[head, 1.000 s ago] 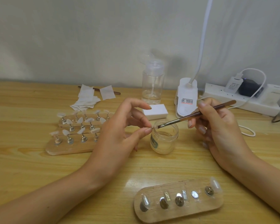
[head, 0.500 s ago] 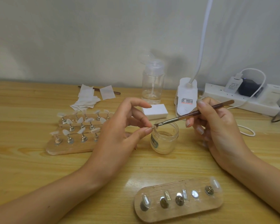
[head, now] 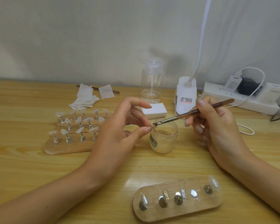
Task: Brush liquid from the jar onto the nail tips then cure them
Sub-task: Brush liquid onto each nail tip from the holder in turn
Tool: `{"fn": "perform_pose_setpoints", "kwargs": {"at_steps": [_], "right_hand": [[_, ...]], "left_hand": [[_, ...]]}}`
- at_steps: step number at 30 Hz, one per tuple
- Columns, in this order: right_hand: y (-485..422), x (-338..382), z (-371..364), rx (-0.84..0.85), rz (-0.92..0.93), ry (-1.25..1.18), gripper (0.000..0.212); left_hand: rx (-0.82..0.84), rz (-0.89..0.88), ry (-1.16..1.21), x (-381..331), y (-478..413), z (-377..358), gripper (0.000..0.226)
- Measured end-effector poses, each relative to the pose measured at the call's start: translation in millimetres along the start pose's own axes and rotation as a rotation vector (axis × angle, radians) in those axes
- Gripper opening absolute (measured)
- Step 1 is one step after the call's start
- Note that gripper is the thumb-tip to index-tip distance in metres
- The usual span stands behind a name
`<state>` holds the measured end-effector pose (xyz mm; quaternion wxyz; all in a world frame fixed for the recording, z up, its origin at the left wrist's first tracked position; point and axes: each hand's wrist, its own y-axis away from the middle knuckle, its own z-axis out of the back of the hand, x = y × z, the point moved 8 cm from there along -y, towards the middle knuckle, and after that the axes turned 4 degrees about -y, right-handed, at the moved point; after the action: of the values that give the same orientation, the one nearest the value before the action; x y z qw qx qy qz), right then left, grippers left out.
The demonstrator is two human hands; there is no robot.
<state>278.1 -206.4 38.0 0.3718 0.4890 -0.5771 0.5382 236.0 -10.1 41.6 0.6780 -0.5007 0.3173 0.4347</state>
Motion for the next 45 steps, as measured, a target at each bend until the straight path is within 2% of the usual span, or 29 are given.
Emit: {"fn": "perform_pose_setpoints", "kwargs": {"at_steps": [3, 7, 11, 14, 18, 22, 25, 27, 30, 34, 38, 42, 45], "right_hand": [[-0.9, -2.7, 5.7, -0.044, -0.029, -0.038, 0.024], [1.0, 2.7, -0.6, 0.006, 0.029, 0.009, 0.025], [-0.6, -0.7, 7.1, -0.055, 0.009, 0.005, 0.026], [0.5, 3.6, 1.2, 0.009, 0.057, -0.007, 0.027], [-0.9, -2.1, 7.3, -0.048, 0.003, -0.009, 0.026], [-0.3, 1.5, 2.8, -0.004, 0.037, -0.020, 0.029], [-0.6, -2.7, 7.1, -0.052, -0.011, 0.003, 0.029], [-0.9, -1.2, 7.8, -0.042, 0.013, -0.023, 0.034], [0.3, 1.7, 2.2, 0.010, 0.045, -0.001, 0.028], [-1.4, -2.9, 10.8, -0.061, 0.003, -0.001, 0.032], [-0.5, 1.6, 4.5, -0.010, 0.046, 0.007, 0.030], [-0.8, -4.0, 10.9, -0.073, -0.009, 0.018, 0.030], [-0.2, 2.5, 5.4, -0.027, 0.042, -0.024, 0.031]], "left_hand": [[0.002, -0.001, -0.001, 0.1, 0.2, -0.4, 0.038], [0.005, -0.006, -0.003, -0.1, 0.3, -0.9, 0.038], [0.002, -0.010, -0.007, -0.5, 0.3, -0.2, 0.038], [0.002, -0.012, -0.013, -0.4, 0.1, -0.3, 0.038], [-0.003, -0.010, -0.009, -0.7, 0.0, 0.1, 0.038], [-0.002, -0.005, -0.007, 0.1, -0.3, 0.2, 0.038], [-0.005, 0.004, -0.005, 0.6, 0.0, 0.4, 0.036], [-0.008, 0.007, -0.008, 0.6, 0.1, 0.9, 0.035], [-0.009, 0.003, -0.025, -0.3, -0.3, 1.3, 0.034], [-0.004, -0.001, -0.025, -1.9, 0.5, 0.4, 0.033], [-0.007, -0.003, -0.016, -2.5, 1.1, 0.4, 0.034], [-0.013, 0.004, -0.009, -1.3, 0.9, 0.5, 0.036], [-0.016, 0.006, -0.003, -0.3, 1.1, 1.0, 0.037]]}}
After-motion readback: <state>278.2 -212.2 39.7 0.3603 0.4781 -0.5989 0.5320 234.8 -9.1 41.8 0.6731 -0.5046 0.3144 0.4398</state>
